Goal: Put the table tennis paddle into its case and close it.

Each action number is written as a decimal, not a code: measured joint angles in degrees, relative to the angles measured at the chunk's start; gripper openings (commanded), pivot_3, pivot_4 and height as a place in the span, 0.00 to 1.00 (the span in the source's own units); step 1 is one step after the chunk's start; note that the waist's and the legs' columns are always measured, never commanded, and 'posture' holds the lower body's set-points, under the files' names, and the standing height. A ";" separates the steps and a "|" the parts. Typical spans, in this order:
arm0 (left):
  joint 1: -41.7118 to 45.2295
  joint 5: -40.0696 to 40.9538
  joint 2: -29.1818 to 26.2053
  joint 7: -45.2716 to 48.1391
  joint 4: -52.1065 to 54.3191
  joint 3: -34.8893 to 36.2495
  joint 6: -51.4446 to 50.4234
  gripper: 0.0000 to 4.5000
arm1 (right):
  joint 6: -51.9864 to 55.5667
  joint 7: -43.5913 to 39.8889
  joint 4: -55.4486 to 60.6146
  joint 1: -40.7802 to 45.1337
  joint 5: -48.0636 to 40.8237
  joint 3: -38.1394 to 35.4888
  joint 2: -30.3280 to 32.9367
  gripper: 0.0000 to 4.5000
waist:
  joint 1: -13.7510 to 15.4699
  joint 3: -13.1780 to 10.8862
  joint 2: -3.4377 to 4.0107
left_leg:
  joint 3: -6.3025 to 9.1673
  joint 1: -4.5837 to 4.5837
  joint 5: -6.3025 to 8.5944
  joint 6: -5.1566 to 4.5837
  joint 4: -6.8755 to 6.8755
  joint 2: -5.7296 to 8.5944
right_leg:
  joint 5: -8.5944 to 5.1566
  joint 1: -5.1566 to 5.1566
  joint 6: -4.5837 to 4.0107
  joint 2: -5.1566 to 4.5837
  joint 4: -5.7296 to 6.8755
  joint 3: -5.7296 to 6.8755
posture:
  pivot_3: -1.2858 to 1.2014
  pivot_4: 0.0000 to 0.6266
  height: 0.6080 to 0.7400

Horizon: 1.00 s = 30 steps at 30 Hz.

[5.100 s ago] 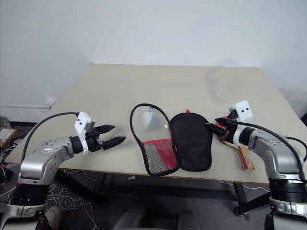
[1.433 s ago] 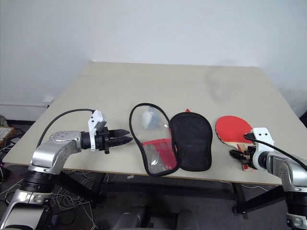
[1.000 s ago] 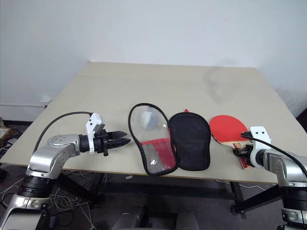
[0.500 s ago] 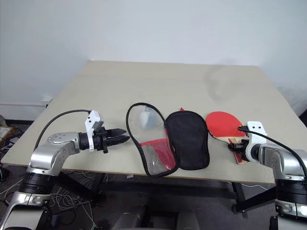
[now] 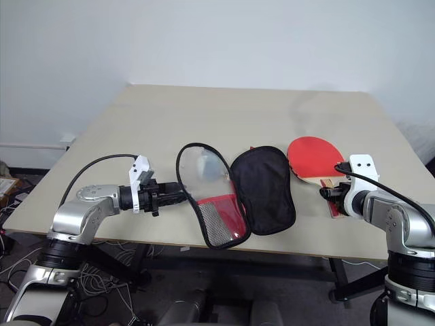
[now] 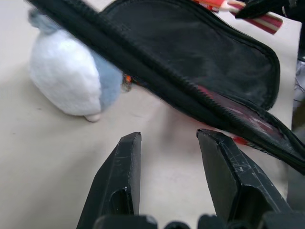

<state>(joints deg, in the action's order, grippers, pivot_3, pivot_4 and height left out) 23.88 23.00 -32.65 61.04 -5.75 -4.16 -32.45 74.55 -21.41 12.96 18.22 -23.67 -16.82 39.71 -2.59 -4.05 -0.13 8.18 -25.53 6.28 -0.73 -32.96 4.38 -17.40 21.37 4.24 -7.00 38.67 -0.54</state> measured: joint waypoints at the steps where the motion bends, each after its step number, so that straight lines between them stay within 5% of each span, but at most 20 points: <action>1: 0.00 -0.01 0.09 0.00 -0.16 0.00 0.00 0.44 | -0.78 0.23 0.24 -0.61 0.83 0.58 0.38 0.25 | 0.00 0.01 -0.02 | 0.01 0.00 0.00 0.00 -0.01 0.00 | 0.01 0.00 0.00 0.01 0.00 0.00 | 0.52 0.00 1.00; 30: 0.55 0.13 0.50 -0.14 0.31 -0.01 -2.00 0.44 | 1.15 7.38 2.20 6.23 5.72 3.45 -2.56 0.25 | -0.08 0.02 0.07 | -0.07 0.02 -0.10 -0.13 -0.08 0.07 | 0.12 0.02 0.06 0.12 0.07 -0.08 | 0.52 0.00 1.00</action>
<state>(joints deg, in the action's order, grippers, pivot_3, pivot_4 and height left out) 24.43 23.14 -32.15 60.90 -5.44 -4.17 -34.45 75.70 -14.03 15.16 24.46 -17.95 -13.37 37.15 -2.67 -4.02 -0.06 8.12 -25.51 6.18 -0.86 -33.05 4.45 -17.28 21.38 4.30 -6.88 38.75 -0.63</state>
